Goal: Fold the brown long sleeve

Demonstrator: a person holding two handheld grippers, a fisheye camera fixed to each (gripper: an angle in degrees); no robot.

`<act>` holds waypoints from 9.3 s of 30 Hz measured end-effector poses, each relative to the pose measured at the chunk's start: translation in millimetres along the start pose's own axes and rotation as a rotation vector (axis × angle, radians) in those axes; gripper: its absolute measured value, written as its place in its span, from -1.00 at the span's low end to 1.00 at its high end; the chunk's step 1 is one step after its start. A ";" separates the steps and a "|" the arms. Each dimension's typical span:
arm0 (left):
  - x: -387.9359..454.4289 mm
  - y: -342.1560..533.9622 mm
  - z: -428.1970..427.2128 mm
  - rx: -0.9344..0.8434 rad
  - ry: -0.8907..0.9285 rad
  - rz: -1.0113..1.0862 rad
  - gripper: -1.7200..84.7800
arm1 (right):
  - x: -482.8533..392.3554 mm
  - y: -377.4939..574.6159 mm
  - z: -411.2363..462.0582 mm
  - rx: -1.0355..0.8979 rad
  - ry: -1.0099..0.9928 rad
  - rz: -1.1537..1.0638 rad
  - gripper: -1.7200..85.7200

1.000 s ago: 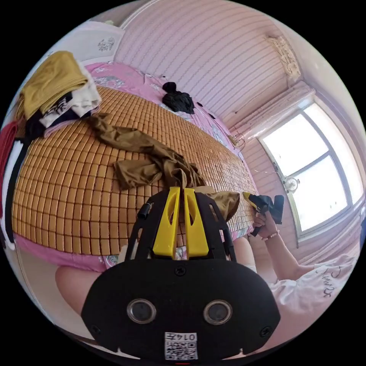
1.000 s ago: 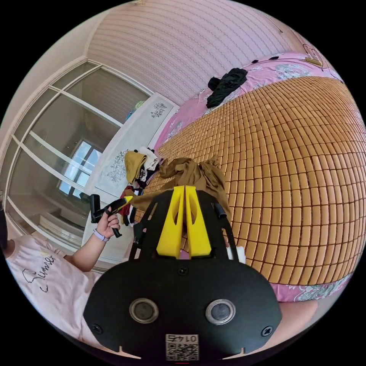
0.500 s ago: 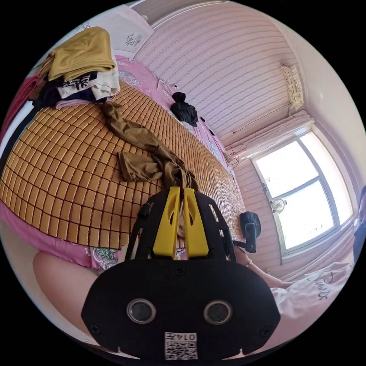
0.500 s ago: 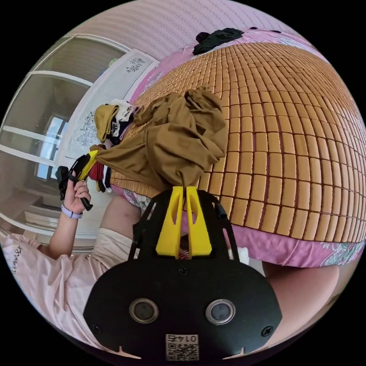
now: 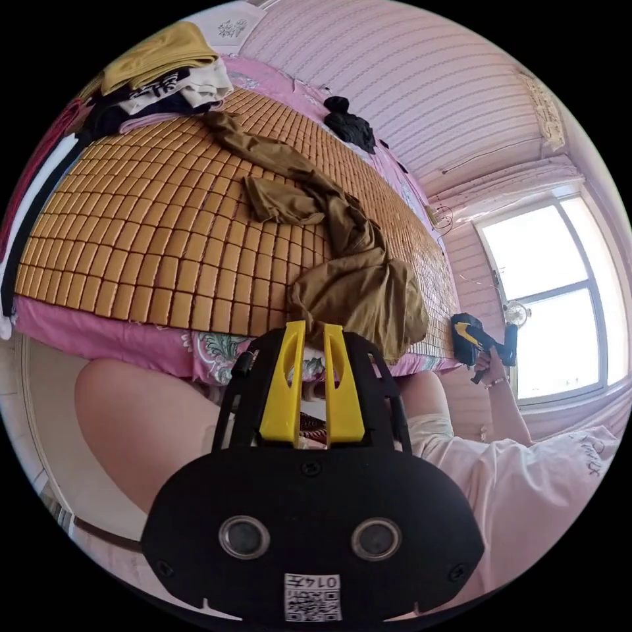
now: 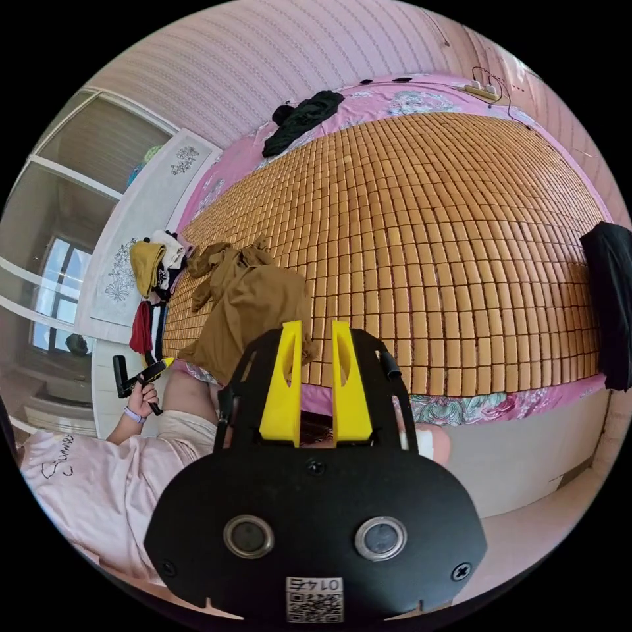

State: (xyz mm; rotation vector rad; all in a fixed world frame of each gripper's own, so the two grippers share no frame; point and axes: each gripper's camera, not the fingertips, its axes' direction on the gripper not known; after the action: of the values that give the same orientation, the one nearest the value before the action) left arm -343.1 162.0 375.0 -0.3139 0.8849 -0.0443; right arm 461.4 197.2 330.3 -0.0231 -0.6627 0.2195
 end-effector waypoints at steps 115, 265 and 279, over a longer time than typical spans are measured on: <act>432.7 173.0 -671.2 1.262 0.268 0.942 -0.98 | -404.3 162.2 -567.0 0.995 -0.486 -1.001 -0.96; 221.7 -88.2 146.1 -0.045 -0.150 0.677 -0.84 | 29.2 212.0 -265.5 0.721 0.055 0.246 -0.81; 221.8 -26.3 96.7 0.072 -0.116 0.746 -0.85 | -23.0 260.0 -277.9 0.692 0.072 0.199 -0.78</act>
State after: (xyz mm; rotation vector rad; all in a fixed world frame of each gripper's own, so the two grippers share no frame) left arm -125.6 124.2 272.5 0.0937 0.8374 0.6251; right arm 563.3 459.8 73.3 0.5667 -0.4850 0.6276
